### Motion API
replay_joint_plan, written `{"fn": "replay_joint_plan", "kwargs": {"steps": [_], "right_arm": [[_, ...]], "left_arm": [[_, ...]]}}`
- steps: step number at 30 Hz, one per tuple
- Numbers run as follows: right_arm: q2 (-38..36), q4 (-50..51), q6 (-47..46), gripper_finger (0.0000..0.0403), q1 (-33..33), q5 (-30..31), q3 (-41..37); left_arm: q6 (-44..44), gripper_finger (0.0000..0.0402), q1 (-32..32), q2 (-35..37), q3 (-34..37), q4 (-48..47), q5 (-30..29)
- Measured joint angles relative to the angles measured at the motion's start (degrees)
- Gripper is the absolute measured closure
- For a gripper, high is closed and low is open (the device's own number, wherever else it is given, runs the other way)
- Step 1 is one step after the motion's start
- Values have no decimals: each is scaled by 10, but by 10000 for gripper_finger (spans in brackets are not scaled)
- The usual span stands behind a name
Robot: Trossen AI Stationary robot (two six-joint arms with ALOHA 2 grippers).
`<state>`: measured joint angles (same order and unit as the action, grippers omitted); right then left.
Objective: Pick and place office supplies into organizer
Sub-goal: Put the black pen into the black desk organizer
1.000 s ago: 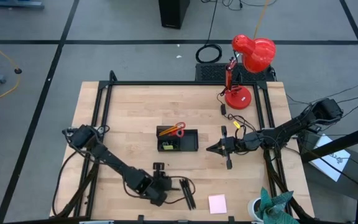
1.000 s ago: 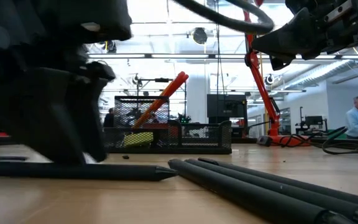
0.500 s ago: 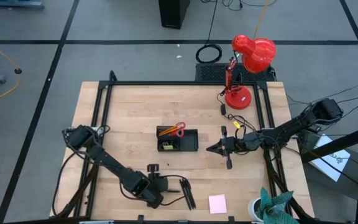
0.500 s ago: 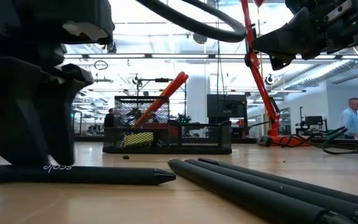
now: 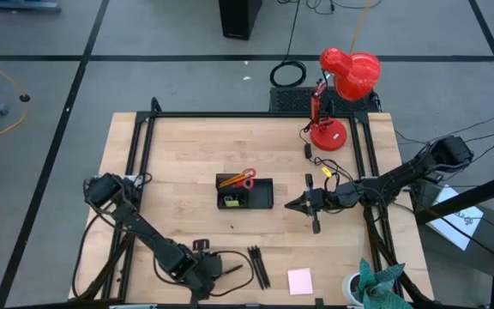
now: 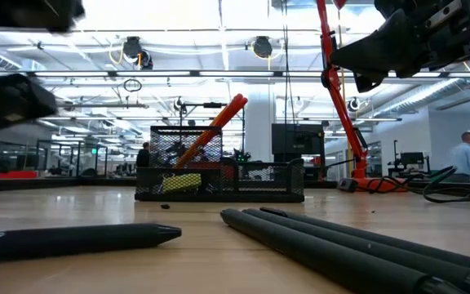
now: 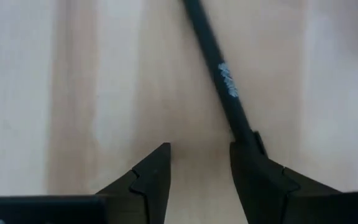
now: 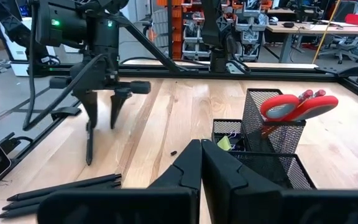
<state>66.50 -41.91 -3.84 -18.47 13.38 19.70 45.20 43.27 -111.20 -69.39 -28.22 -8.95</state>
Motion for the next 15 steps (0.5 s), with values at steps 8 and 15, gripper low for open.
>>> {"fn": "replay_joint_plan", "kwargs": {"steps": [8,15], "right_arm": [[0,-1,0,399,0,0,0],[0,-3,0,399,0,0,0]], "left_arm": [[-72,234,-8,42,-2,23,-113],[-182,234,-33,36,-7,153,-14]]}}
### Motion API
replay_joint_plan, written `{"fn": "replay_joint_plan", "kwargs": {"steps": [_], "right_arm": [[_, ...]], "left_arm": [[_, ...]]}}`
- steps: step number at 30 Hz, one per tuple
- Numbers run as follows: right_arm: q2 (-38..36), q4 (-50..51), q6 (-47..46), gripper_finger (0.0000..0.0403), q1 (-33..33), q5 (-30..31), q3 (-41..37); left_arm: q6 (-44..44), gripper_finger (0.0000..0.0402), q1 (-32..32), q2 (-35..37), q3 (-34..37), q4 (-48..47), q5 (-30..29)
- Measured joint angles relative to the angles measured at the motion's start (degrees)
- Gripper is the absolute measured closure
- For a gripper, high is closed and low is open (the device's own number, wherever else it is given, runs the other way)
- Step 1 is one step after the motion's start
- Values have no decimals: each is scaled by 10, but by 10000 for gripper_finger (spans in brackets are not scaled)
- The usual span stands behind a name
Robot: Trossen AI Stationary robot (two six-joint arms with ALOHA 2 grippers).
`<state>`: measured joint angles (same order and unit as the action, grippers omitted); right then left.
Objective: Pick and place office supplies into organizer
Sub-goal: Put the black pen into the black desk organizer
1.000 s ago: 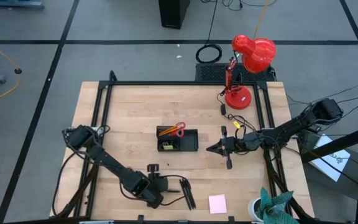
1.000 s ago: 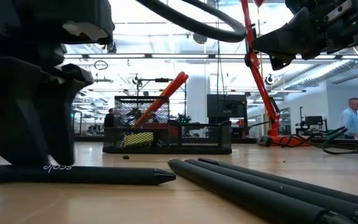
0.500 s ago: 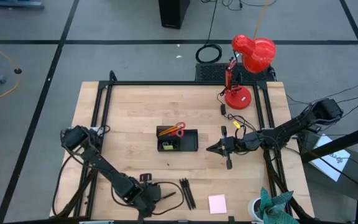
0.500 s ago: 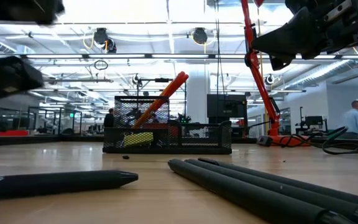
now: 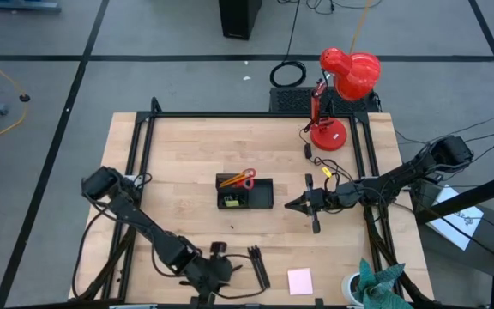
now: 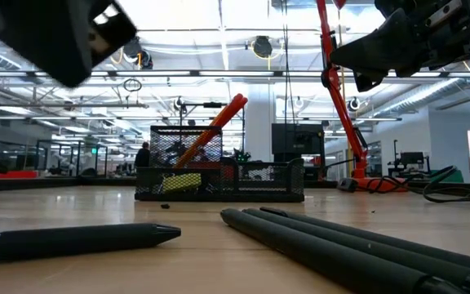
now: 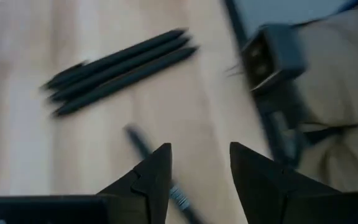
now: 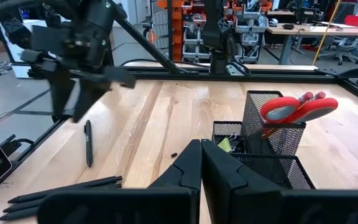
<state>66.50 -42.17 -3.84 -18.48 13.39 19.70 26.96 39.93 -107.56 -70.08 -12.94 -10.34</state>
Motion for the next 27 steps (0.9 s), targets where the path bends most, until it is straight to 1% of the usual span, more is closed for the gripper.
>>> {"fn": "replay_joint_plan", "kwargs": {"steps": [2,5,9,17,24,27], "right_arm": [[0,0,0,399,0,0,0],[0,0,0,399,0,0,0],[0,0,0,399,0,0,0],[0,0,0,399,0,0,0],[0,4,2,399,0,0,0],[0,4,3,399,0,0,0]], "left_arm": [[-21,234,-7,-4,0,35,35],[-35,234,-19,-4,0,58,72],[-39,234,-35,-4,-1,67,119],[-34,234,-59,-58,-2,69,180],[-28,234,-70,-86,-2,49,185],[-29,234,-74,-86,-3,18,168]]}}
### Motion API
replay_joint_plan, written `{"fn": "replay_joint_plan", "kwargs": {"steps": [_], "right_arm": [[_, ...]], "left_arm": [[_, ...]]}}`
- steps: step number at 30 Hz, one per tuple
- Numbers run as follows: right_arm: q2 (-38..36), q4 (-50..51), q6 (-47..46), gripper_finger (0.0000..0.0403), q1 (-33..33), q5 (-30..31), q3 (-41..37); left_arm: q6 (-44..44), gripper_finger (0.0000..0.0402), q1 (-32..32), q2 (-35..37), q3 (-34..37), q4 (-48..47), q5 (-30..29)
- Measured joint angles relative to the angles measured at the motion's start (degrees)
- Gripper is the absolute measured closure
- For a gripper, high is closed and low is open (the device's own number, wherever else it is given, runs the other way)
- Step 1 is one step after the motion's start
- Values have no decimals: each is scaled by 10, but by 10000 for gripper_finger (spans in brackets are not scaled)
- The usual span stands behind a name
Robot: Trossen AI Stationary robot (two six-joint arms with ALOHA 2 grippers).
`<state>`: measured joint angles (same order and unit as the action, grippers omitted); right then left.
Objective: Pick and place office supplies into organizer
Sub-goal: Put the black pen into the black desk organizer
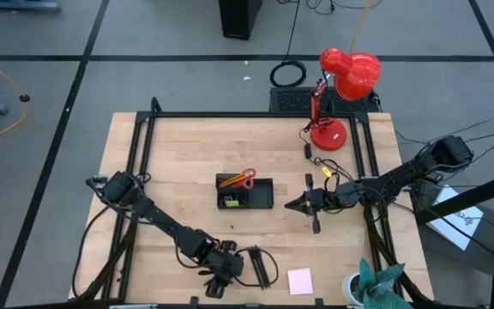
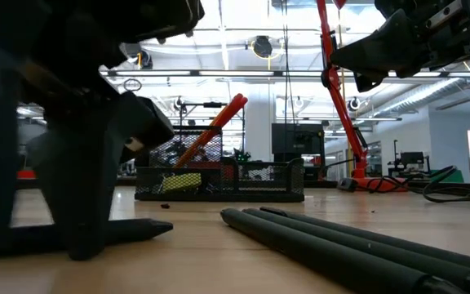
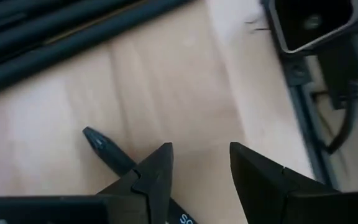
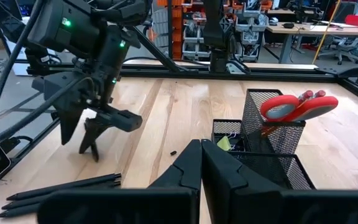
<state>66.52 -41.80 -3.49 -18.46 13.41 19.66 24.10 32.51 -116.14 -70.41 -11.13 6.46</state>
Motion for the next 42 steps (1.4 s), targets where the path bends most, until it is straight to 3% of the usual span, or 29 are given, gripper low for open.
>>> {"fn": "replay_joint_plan", "kwargs": {"steps": [3,13,22,30,42], "right_arm": [[0,0,1,399,0,0,0],[0,0,1,399,0,0,0],[0,1,-1,399,0,0,0],[0,1,-1,399,0,0,0],[0,4,-1,399,0,0,0]], "left_arm": [[0,234,-8,1,-1,-28,-36],[23,234,-30,2,-2,-91,-70],[79,234,-28,2,-1,-168,-150],[134,234,-20,7,-2,-241,-145],[249,234,52,14,-1,-296,-128]]}}
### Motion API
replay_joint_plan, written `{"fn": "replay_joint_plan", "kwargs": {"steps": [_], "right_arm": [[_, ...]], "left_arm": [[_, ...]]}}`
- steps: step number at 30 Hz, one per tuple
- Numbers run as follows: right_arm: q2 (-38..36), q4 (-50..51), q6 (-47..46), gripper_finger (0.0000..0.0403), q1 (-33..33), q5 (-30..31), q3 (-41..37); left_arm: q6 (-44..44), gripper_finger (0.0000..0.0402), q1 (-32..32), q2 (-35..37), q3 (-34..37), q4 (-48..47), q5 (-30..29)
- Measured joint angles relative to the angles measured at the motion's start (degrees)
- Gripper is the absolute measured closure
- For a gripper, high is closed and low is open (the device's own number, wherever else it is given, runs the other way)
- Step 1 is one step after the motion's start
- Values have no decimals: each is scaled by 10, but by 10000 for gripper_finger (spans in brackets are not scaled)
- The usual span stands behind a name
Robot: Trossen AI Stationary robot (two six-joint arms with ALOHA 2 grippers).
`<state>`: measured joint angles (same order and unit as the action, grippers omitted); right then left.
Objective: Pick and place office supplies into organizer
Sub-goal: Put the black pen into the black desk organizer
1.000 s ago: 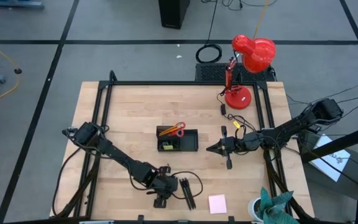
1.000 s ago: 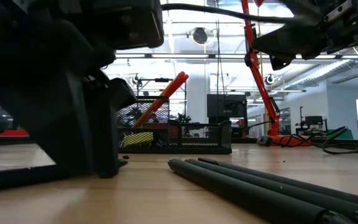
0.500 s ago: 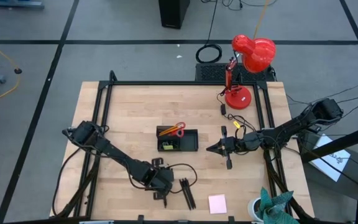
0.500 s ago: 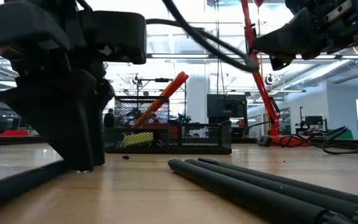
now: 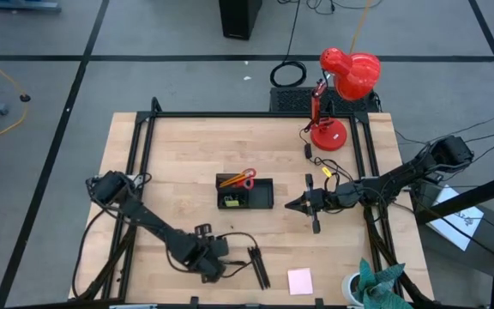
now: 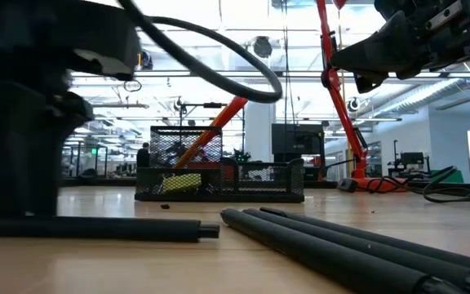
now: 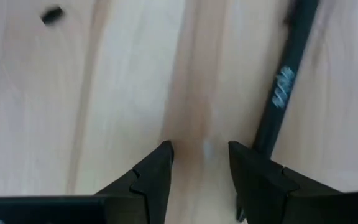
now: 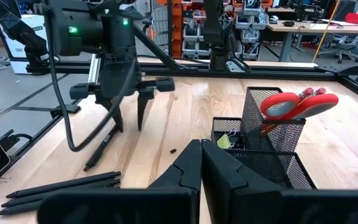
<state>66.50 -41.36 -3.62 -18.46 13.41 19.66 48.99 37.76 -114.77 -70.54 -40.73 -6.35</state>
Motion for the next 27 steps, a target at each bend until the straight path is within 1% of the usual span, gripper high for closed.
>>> {"fn": "replay_joint_plan", "kwargs": {"steps": [4,9,17,27], "right_arm": [[0,-2,0,399,0,0,0],[0,-4,-2,399,0,0,0],[0,-4,-2,399,0,0,0],[0,-4,-2,399,0,0,0]], "left_arm": [[9,234,17,1,0,-3,-15],[11,234,10,23,3,2,-33],[10,234,3,38,5,37,17],[20,234,20,36,5,117,26]]}}
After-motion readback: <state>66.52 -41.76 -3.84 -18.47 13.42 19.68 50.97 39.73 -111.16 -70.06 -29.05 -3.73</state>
